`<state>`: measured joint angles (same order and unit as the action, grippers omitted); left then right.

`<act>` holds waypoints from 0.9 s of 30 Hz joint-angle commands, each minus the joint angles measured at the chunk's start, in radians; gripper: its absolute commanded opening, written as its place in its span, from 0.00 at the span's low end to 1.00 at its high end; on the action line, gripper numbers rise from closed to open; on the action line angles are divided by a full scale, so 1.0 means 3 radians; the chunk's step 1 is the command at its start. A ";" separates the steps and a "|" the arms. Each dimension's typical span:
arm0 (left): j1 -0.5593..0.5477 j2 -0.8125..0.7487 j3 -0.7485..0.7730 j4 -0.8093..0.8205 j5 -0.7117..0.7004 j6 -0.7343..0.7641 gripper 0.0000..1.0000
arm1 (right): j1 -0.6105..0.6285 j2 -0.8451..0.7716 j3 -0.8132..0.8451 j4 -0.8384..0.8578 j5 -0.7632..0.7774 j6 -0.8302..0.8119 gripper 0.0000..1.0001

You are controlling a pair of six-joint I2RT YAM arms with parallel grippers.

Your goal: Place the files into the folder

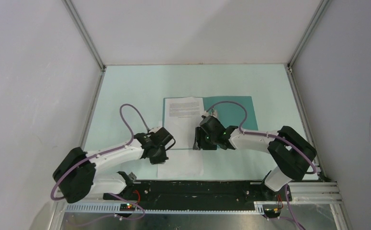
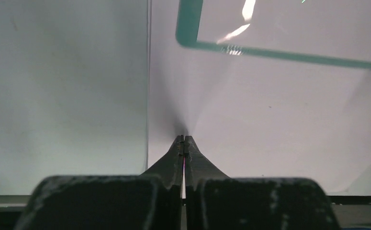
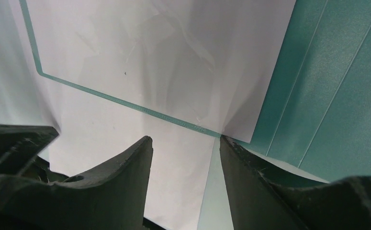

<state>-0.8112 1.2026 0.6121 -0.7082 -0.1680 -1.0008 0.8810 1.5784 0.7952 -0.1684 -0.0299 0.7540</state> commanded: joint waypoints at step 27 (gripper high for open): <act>0.0169 0.0078 0.0033 0.0238 0.0243 0.0425 0.13 | -0.0283 -0.0126 -0.0044 -0.0194 -0.0461 0.0061 0.84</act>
<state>-0.7948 1.2537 0.5957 -0.6540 -0.1162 -0.9215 0.7307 1.6135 0.8558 -0.1841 -0.1219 0.6819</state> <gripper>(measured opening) 0.066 0.833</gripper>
